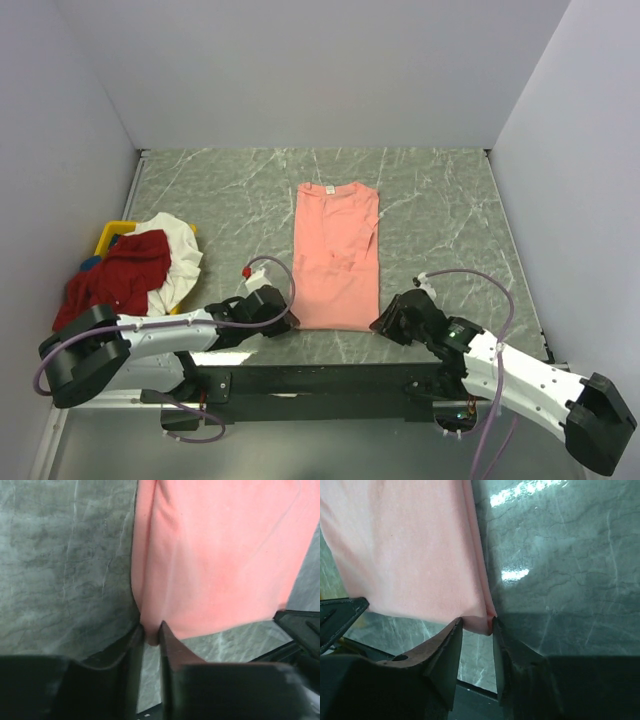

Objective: Fold and stack the t-shirts
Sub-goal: Fold the tshirt

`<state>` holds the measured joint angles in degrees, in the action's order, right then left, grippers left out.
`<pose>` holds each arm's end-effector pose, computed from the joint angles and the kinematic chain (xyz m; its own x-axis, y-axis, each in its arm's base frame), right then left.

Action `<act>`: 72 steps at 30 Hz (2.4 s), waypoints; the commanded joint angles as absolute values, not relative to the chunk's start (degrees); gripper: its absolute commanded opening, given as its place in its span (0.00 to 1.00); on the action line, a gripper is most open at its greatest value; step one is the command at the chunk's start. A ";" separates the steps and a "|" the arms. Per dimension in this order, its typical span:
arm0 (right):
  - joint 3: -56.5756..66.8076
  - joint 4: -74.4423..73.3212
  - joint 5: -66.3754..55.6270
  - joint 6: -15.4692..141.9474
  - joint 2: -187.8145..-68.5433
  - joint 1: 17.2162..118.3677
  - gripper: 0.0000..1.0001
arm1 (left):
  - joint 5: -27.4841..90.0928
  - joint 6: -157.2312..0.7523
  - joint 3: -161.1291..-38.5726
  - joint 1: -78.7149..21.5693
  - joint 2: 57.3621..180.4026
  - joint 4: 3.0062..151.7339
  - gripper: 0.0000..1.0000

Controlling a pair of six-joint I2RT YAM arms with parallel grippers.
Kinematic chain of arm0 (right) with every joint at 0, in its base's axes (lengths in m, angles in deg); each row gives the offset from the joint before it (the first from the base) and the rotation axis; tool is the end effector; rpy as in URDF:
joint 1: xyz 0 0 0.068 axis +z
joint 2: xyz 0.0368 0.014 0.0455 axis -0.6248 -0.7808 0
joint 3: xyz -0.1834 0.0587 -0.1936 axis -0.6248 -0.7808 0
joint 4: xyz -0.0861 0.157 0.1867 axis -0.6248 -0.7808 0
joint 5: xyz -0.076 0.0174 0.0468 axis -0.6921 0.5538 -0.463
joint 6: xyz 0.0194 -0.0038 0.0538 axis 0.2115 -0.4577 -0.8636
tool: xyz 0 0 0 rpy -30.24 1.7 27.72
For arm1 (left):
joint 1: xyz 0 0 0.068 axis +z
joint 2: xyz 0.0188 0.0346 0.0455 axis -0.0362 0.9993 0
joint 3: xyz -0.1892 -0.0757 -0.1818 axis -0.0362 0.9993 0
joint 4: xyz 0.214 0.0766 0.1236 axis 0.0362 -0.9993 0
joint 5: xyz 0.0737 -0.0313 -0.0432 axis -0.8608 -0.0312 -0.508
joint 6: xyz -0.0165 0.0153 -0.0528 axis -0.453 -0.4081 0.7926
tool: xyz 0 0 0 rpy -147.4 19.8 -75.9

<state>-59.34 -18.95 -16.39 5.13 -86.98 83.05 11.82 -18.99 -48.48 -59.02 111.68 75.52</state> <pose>0.0984 0.0931 0.1346 -0.8308 0.4521 -0.3248 0.1947 0.7826 0.5913 0.1197 -0.1696 0.1378 -0.8397 -0.4083 -0.3581 -0.1314 0.7925 -0.5955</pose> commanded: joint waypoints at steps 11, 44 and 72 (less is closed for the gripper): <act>-50.40 -28.61 -16.72 13.44 -80.78 83.05 0.00 | 14.08 -21.87 -50.18 -58.85 102.13 61.57 0.01; -8.57 -30.55 -8.80 36.48 -117.65 63.55 0.00 | 22.07 -41.65 -86.20 -35.22 122.91 57.95 0.01; 32.92 -29.49 7.64 36.22 -170.49 46.05 0.00 | 42.81 -47.98 -135.08 -18.86 171.88 57.33 0.03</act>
